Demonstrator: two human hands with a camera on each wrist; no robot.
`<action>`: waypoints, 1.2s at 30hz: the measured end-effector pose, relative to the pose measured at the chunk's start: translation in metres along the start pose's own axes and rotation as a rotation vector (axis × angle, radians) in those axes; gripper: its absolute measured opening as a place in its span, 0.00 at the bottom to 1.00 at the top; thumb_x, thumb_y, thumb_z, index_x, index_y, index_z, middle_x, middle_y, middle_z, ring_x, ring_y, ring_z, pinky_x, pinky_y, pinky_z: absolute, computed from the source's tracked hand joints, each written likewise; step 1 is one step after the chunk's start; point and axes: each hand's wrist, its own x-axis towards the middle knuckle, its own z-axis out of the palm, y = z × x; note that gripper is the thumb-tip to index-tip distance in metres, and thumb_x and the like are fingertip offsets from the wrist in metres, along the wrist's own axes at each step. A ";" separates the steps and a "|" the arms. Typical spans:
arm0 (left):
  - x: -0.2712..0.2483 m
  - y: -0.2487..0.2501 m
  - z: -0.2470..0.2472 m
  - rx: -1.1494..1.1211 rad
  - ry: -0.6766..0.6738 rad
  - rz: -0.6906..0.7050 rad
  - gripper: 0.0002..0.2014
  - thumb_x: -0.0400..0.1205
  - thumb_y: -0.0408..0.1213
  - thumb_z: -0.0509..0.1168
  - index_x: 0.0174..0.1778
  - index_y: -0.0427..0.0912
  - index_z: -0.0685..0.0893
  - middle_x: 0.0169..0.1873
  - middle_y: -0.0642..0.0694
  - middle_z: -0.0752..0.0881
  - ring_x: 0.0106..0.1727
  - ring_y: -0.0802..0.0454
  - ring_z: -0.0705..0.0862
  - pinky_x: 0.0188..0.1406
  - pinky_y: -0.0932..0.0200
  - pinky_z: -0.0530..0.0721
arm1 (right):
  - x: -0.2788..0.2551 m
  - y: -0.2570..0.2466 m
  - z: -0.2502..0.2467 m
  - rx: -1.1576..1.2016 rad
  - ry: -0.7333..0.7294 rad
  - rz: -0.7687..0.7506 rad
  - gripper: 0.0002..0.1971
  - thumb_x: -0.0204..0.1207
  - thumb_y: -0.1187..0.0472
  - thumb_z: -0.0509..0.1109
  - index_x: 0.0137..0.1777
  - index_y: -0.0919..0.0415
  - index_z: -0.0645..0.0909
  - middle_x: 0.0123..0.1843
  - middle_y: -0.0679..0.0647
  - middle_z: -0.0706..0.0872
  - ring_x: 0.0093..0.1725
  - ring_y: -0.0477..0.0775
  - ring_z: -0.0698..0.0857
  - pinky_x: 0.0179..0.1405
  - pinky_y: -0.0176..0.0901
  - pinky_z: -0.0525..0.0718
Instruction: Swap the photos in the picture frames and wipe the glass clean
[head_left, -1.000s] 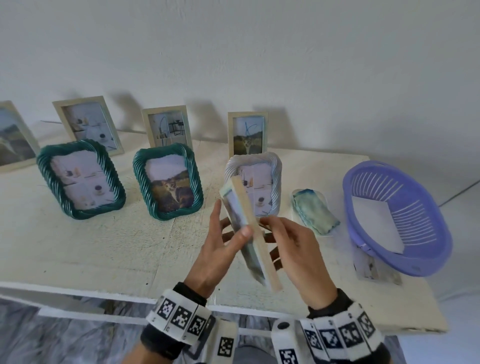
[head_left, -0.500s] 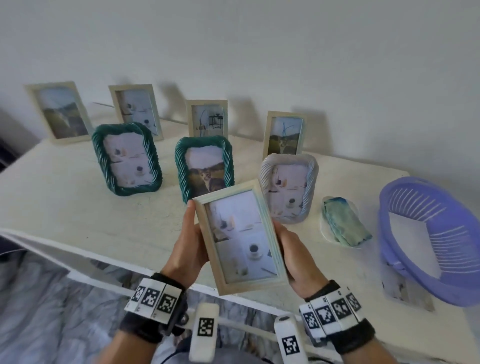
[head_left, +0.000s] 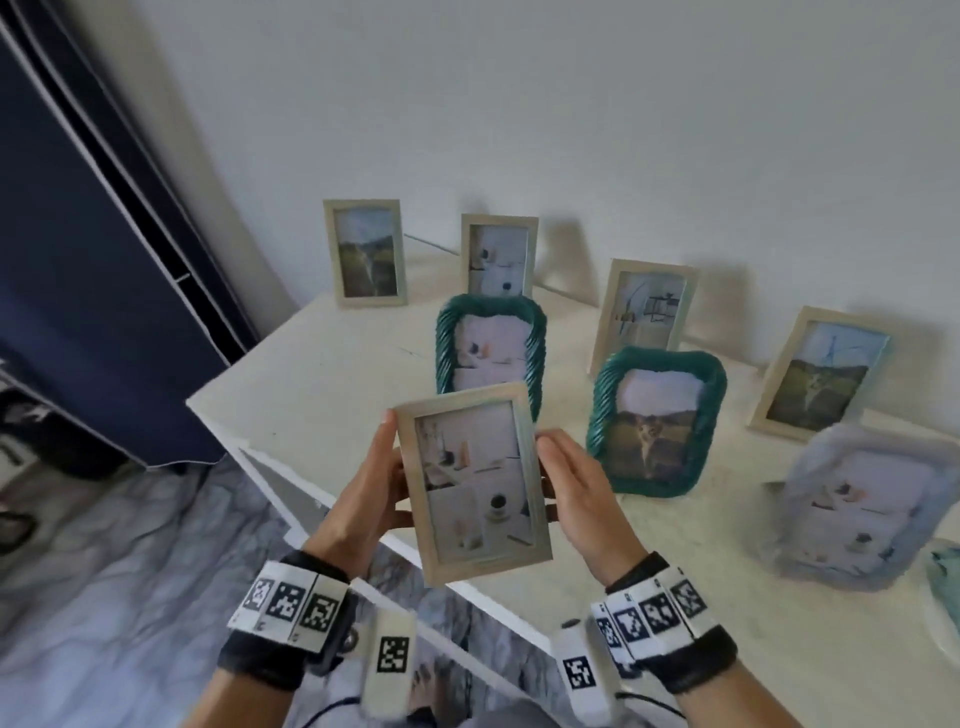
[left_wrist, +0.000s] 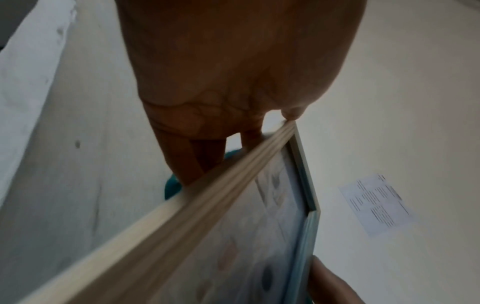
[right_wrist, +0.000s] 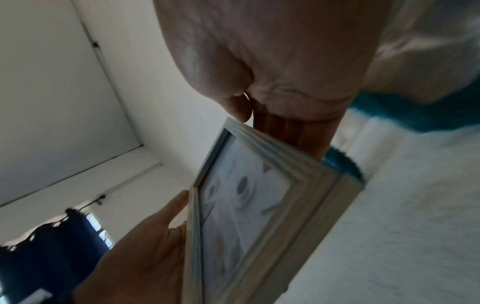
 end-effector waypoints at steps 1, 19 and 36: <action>0.006 0.006 -0.019 0.005 0.024 0.009 0.43 0.79 0.73 0.39 0.65 0.46 0.86 0.56 0.40 0.91 0.59 0.41 0.89 0.64 0.35 0.82 | 0.013 -0.005 0.017 -0.037 -0.005 -0.052 0.18 0.87 0.47 0.55 0.51 0.60 0.79 0.46 0.65 0.83 0.47 0.69 0.83 0.48 0.65 0.82; 0.148 0.072 -0.189 0.015 0.223 0.085 0.41 0.81 0.74 0.38 0.63 0.52 0.88 0.54 0.47 0.92 0.62 0.49 0.87 0.74 0.37 0.73 | 0.183 -0.060 0.177 -0.385 -0.162 0.014 0.29 0.88 0.57 0.54 0.87 0.59 0.51 0.69 0.64 0.81 0.67 0.66 0.80 0.63 0.52 0.78; 0.191 0.068 -0.202 -0.008 0.224 0.094 0.35 0.84 0.70 0.43 0.66 0.51 0.85 0.54 0.47 0.92 0.60 0.48 0.88 0.71 0.38 0.78 | 0.209 -0.036 0.193 -0.319 -0.039 0.018 0.23 0.84 0.61 0.59 0.78 0.55 0.64 0.54 0.53 0.86 0.49 0.58 0.88 0.53 0.59 0.87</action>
